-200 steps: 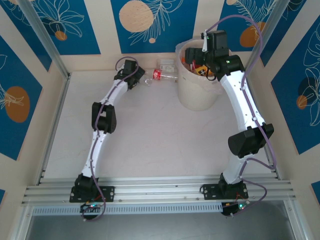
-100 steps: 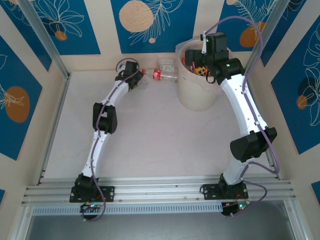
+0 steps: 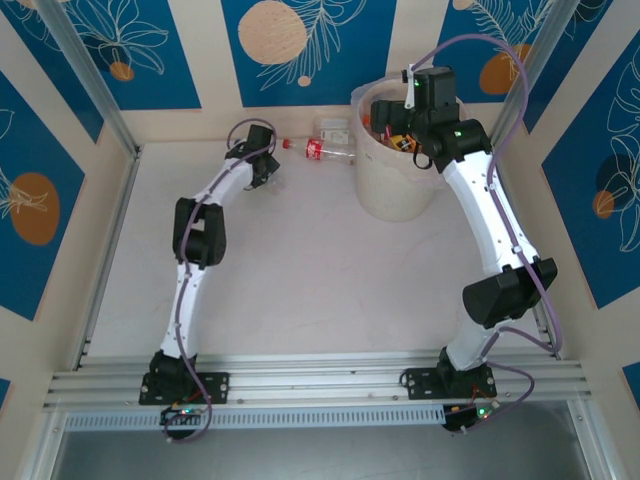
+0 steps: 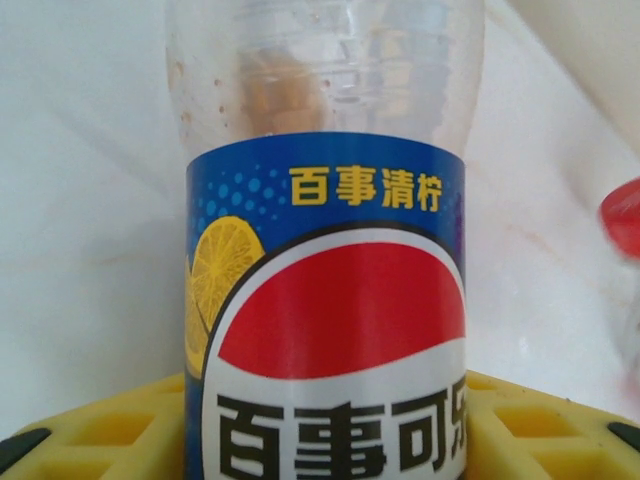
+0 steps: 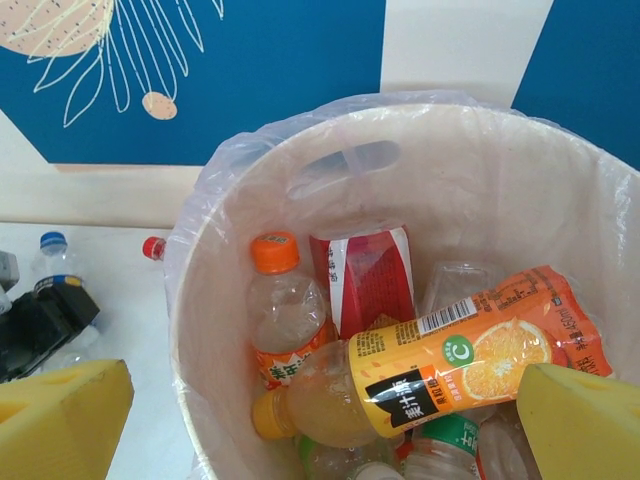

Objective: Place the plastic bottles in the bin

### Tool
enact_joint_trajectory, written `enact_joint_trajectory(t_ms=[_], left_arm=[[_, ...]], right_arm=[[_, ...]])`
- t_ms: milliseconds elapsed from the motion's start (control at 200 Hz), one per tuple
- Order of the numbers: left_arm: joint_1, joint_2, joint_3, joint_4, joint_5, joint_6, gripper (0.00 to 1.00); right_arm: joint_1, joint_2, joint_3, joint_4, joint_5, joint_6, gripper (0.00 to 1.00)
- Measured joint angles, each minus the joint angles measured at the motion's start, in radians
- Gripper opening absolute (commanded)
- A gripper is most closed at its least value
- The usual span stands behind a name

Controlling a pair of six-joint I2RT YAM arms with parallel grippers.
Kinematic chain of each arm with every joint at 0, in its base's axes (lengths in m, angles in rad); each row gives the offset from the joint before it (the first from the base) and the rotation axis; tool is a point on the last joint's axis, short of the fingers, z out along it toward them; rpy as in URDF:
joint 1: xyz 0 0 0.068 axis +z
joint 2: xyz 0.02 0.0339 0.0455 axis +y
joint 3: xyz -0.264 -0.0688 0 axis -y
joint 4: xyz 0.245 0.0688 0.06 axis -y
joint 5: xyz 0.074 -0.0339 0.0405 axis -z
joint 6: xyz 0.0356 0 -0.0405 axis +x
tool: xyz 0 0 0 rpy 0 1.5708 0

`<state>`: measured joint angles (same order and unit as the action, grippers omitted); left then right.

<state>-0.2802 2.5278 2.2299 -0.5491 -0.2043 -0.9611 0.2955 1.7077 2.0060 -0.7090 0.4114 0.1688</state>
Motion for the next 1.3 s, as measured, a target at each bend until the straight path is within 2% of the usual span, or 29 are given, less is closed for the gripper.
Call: enact_joint_trajectory(t_ms=[150,340,500,620,770,920,1300], left_arm=[[-0.006,-0.190,-0.261,0.088,-0.003,0.091,0.53],[-0.012,-0.471,-0.596,0.303,0.042,0.231,0.52],[-0.029,-0.688,-0.857,0.525,0.136,0.349,0.53],[-0.060,-0.797,-0.992,0.649,0.211,0.440,0.53],[-0.109,-0.887,-1.085,0.757,0.296,0.532,0.53],[-0.151,-0.963,-1.120,0.827,0.360,0.595,0.53],[-0.230,-1.048,-1.148,0.895,0.449,0.685,0.53]], right_arm=[[0.000,-0.003,0.000,-0.002,-0.028,0.032,0.99],[-0.003,-0.018,-0.013,-0.024,-0.116,0.099,0.99],[-0.016,-0.036,-0.032,-0.032,-0.254,0.169,0.99],[-0.030,-0.040,-0.045,-0.026,-0.382,0.224,1.00],[-0.034,-0.035,-0.051,-0.002,-0.539,0.281,0.92],[-0.019,-0.005,-0.045,0.019,-0.655,0.322,0.90],[0.039,0.194,0.164,0.011,-0.795,0.359,0.84]])
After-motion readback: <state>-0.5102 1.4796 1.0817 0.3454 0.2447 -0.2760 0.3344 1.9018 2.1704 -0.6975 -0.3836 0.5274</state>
